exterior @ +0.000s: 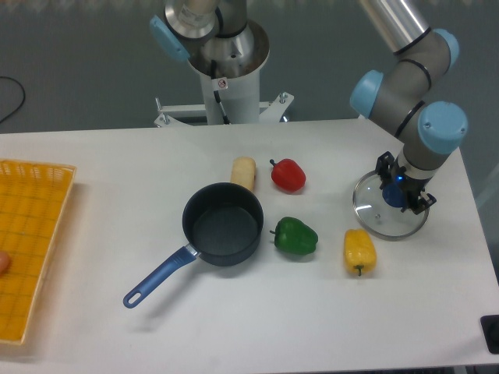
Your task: Place the lid on the table
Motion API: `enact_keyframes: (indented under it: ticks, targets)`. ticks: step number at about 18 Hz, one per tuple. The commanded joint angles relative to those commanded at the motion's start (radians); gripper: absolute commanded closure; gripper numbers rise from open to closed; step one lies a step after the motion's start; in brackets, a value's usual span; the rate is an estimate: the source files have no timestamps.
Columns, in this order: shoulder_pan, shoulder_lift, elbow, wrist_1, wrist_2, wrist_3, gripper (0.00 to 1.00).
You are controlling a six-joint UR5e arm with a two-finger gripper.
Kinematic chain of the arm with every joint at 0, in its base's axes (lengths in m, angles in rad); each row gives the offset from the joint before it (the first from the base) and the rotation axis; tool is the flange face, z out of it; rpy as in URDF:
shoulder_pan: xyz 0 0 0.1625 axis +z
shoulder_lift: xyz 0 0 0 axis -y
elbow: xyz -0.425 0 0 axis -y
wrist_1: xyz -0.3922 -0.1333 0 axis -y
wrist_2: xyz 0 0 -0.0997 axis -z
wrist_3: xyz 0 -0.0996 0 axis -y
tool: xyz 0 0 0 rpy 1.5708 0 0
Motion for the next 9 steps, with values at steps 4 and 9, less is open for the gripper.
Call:
enact_keyframes:
  ticks: [4,9]
  targets:
    - [0.0,-0.002,0.0,0.0,0.0,-0.002,0.42]
    - [0.0,-0.006,0.0,0.0,0.0,0.0,0.42]
